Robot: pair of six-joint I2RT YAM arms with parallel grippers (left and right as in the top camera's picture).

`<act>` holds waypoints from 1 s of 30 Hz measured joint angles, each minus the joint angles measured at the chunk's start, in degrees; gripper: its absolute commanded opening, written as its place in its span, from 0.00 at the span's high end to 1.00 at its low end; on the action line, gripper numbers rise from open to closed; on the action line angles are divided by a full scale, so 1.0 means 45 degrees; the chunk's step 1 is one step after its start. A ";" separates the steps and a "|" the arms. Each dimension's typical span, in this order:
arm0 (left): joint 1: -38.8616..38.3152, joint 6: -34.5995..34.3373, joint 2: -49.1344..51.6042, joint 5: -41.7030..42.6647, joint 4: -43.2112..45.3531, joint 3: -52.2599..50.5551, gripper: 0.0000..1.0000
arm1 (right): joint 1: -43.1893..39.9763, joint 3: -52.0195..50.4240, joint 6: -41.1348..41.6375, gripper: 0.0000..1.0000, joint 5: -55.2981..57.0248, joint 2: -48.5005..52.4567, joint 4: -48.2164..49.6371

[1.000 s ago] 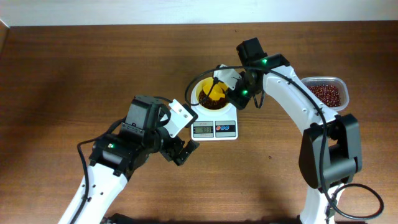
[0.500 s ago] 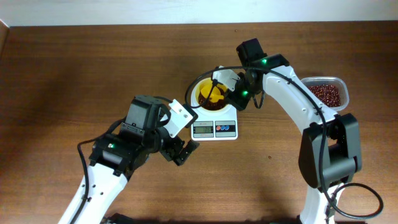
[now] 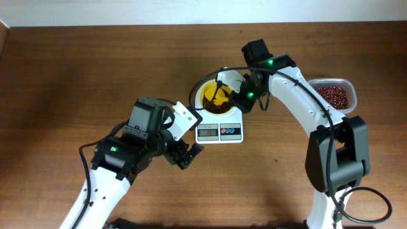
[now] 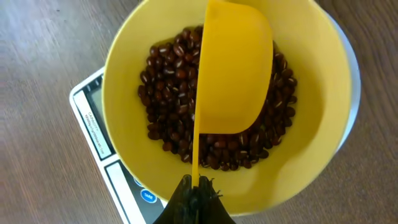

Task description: Scoop item into bowl and weigh 50g on scale

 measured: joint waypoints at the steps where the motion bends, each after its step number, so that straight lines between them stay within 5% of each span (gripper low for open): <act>1: 0.0000 0.0000 0.0000 0.0000 -0.0005 0.0000 0.01 | 0.0000 0.0015 0.0005 0.96 -0.0170 0.0005 0.0000; 30: 0.0000 0.0000 0.0000 0.0000 -0.0005 0.0000 0.01 | -0.0976 0.0019 0.1821 0.96 -0.2021 0.0005 -0.0151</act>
